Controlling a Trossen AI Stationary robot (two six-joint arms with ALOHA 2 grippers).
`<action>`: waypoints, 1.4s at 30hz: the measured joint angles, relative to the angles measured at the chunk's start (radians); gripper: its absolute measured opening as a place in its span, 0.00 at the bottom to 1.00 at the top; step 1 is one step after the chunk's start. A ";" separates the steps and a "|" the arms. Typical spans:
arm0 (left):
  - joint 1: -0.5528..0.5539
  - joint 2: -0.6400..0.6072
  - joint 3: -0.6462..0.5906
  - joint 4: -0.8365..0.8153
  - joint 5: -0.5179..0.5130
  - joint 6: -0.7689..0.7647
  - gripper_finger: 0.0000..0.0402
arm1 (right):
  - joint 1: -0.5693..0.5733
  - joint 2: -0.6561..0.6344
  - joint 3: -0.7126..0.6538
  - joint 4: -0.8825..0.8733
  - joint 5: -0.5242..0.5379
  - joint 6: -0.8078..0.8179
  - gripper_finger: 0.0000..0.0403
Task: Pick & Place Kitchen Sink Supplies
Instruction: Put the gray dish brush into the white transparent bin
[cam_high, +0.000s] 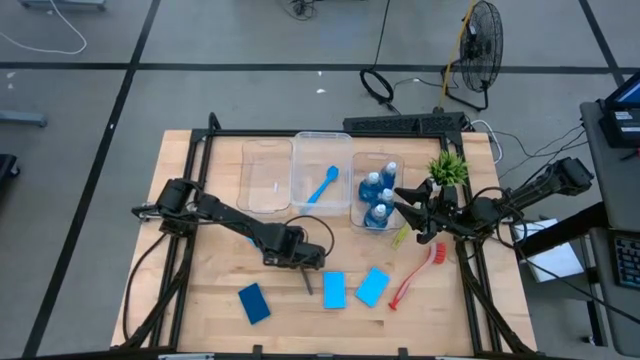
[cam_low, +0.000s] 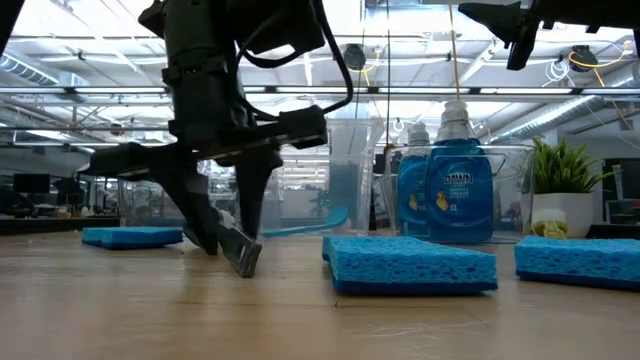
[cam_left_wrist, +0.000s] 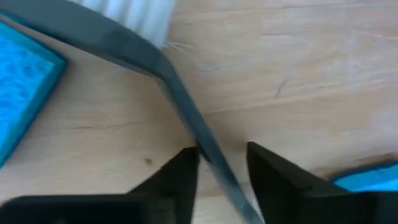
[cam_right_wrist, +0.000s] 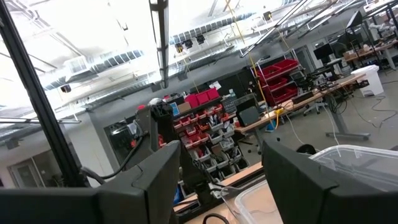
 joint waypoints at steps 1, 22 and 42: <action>0.000 0.000 0.000 -0.006 -0.001 0.000 0.29 | 0.000 0.000 0.000 0.000 0.000 0.000 0.53; -0.084 -0.077 -0.010 -0.026 -0.057 -0.005 0.05 | 0.000 0.000 0.000 0.000 0.000 0.000 0.53; -0.148 -0.430 -0.004 0.442 -0.203 0.948 0.05 | 0.000 0.000 0.000 -0.034 0.000 0.000 0.53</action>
